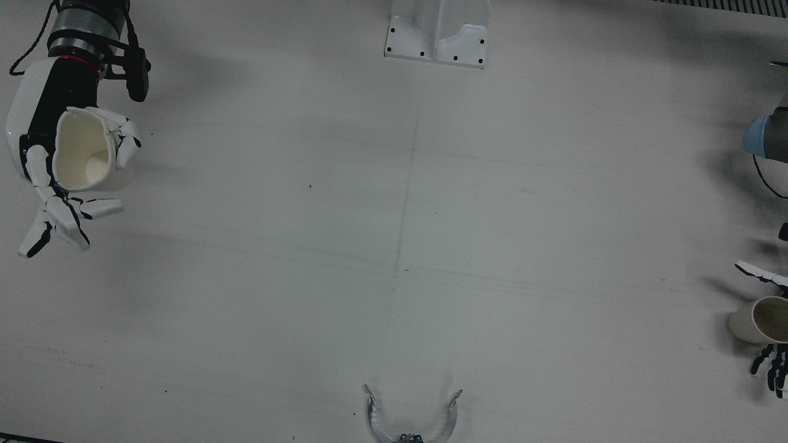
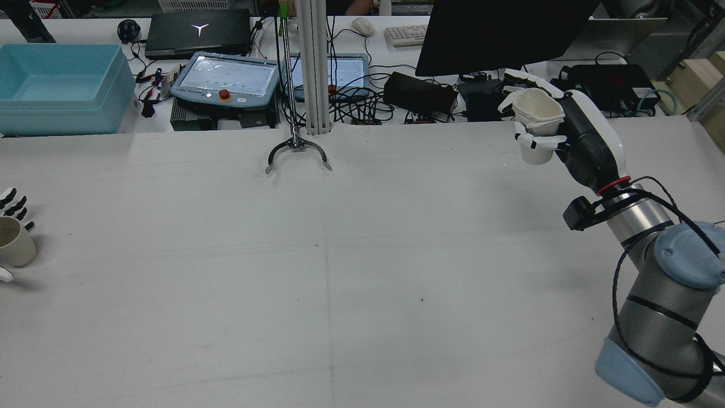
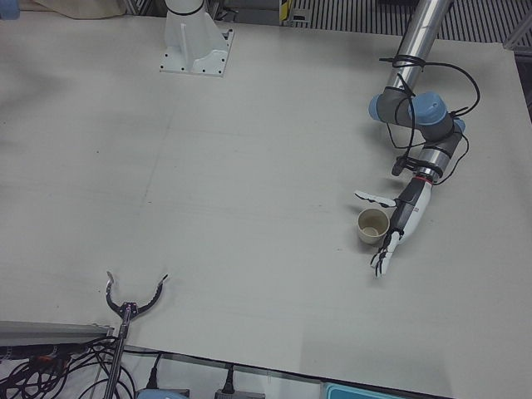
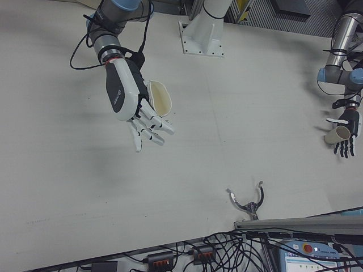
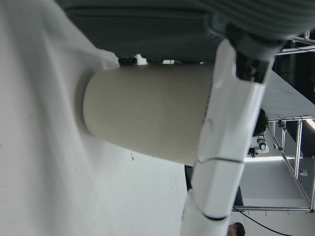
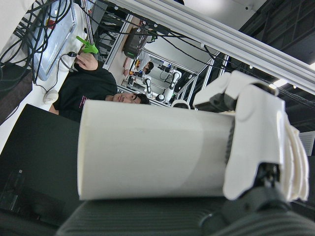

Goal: Pour water
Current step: 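Lower the left hand's cup onto the table and hold the right cup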

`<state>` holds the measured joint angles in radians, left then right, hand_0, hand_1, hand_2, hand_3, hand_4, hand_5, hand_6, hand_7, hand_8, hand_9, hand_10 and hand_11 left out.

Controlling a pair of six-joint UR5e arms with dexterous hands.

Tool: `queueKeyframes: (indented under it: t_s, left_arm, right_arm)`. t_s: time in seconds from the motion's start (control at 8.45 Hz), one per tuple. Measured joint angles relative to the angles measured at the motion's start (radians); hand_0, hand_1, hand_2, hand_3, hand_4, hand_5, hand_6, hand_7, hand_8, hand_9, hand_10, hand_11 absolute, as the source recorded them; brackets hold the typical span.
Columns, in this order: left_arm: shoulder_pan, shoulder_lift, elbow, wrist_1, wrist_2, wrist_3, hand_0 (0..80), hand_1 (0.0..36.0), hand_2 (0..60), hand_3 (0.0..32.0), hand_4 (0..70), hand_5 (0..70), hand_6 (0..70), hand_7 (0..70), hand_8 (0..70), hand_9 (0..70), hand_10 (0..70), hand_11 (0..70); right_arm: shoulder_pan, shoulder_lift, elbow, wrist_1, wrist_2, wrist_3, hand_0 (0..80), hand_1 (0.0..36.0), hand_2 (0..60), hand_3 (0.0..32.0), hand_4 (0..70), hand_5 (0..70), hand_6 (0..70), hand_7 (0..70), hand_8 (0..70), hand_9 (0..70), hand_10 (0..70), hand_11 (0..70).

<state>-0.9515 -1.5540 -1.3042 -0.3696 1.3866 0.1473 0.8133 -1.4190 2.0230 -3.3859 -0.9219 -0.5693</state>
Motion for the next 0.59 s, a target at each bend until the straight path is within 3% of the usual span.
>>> queueKeyframes:
  t_s: [0.12,0.24,0.47,0.59]
  left_arm:
    - [-0.003,0.0,0.007,-0.004,0.0,-0.001,80.0,22.1,0.0,0.0,3.6,0.0,0.4,0.0,0.0,0.0,3.4,8.3]
    - [-0.017,0.0,0.015,-0.008,0.0,-0.001,80.0,23.5,0.0,0.0,4.2,0.0,0.9,0.0,0.0,0.0,3.3,8.4]
    - [-0.05,0.0,0.027,-0.014,0.0,0.001,80.0,21.7,0.0,0.0,3.9,0.0,0.0,0.0,0.0,0.0,2.1,6.4]
    - [-0.068,0.0,0.03,-0.018,0.0,0.002,80.0,22.8,0.0,0.0,4.1,0.0,0.0,0.0,0.0,0.0,2.1,6.6]
  right_arm:
    - [0.002,0.002,0.002,-0.001,0.0,0.0,57.3,32.0,50.5,0.0,13.0,14.4,38.8,39.9,17.4,18.9,0.0,0.0]
    - [0.013,0.001,0.005,-0.001,-0.003,0.0,57.4,32.0,50.4,0.0,13.5,14.5,39.1,39.9,17.6,19.0,0.0,0.0]
    - [0.046,-0.003,0.006,-0.001,-0.029,0.001,57.1,31.7,49.8,0.0,12.1,14.4,38.8,40.2,17.6,19.1,0.0,0.0]
    - [0.057,-0.01,0.001,0.001,-0.035,0.002,55.5,30.4,49.2,0.0,11.5,14.0,37.2,38.5,18.4,20.5,0.0,0.6]
